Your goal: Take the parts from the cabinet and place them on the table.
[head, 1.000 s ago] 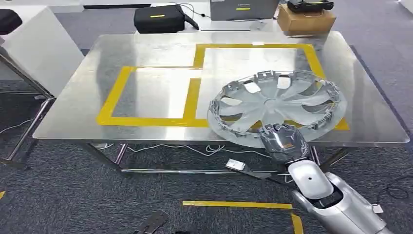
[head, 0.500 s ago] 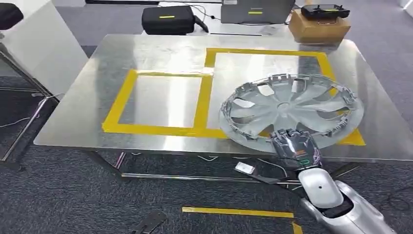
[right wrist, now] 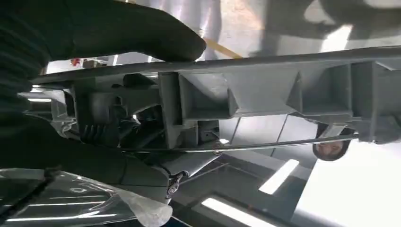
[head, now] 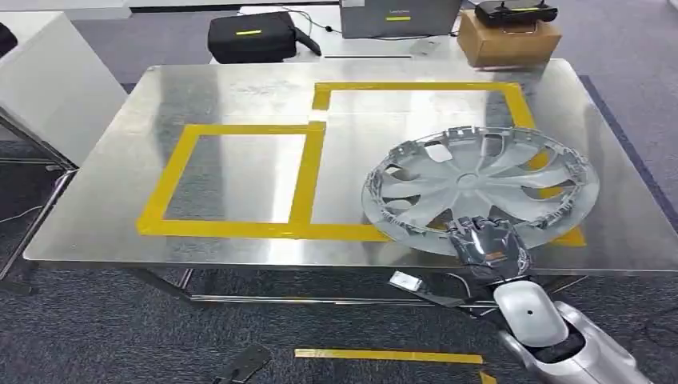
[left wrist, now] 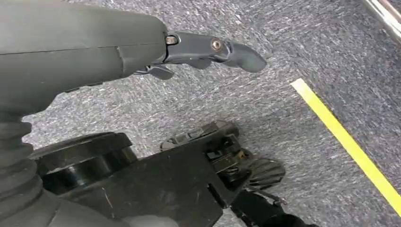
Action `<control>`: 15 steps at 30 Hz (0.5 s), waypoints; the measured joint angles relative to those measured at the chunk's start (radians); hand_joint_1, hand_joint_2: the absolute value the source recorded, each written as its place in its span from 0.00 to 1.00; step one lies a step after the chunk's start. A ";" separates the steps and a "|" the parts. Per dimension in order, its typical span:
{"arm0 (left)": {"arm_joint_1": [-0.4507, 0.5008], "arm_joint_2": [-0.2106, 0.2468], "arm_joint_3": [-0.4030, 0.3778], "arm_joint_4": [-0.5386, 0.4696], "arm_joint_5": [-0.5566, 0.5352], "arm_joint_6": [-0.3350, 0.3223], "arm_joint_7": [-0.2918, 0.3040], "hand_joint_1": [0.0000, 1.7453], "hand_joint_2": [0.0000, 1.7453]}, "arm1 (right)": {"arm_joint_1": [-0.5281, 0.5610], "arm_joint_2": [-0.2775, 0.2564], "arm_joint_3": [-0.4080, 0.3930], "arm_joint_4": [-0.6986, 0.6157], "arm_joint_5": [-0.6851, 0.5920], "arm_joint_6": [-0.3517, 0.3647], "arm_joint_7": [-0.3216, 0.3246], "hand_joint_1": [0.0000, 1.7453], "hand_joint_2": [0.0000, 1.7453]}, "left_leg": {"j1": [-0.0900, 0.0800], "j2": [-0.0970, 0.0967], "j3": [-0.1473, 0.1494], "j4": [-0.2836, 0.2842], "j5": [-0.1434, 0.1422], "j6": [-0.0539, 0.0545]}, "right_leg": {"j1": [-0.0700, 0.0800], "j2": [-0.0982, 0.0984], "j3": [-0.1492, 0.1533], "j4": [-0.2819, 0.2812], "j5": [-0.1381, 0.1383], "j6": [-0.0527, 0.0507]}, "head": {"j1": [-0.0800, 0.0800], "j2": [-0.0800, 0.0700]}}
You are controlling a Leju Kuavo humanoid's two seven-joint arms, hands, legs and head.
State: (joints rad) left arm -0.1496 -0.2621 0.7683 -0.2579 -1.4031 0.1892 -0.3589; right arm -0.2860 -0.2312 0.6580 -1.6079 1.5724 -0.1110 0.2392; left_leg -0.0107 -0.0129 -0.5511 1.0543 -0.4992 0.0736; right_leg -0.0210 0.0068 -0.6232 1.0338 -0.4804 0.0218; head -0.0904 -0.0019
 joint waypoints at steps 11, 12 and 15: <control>0.003 -0.004 -0.010 0.000 -0.001 -0.005 -0.004 0.00 1.00 | 0.029 0.002 0.001 0.007 0.000 -0.003 -0.001 0.95 1.00 | 0.008 0.000 0.031 -0.056 -0.033 -0.077 | 0.005 -0.008 0.000 0.000 -0.001 -0.001 | 0.002 0.000; 0.004 -0.004 -0.011 0.000 0.000 -0.005 -0.004 0.00 1.00 | 0.032 0.002 0.001 0.007 0.000 -0.004 0.002 0.95 1.00 | 0.007 0.000 0.032 -0.056 -0.033 -0.077 | 0.004 -0.008 0.002 -0.002 0.000 0.000 | 0.002 0.000; 0.005 -0.004 -0.013 0.000 0.000 -0.005 -0.004 0.00 1.00 | 0.039 0.002 -0.003 0.007 0.000 -0.006 0.013 0.95 1.00 | 0.006 0.000 0.036 -0.056 -0.033 -0.077 | 0.002 -0.008 0.008 -0.004 0.002 0.003 | 0.002 0.000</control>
State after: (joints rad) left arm -0.1443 -0.2659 0.7549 -0.2579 -1.4031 0.1839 -0.3628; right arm -0.2470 -0.2293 0.6546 -1.6011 1.5724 -0.1175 0.2525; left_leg -0.0046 -0.0126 -0.5148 0.9986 -0.5324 -0.0035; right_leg -0.0188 -0.0007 -0.6153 1.0298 -0.4780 0.0248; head -0.0885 -0.0019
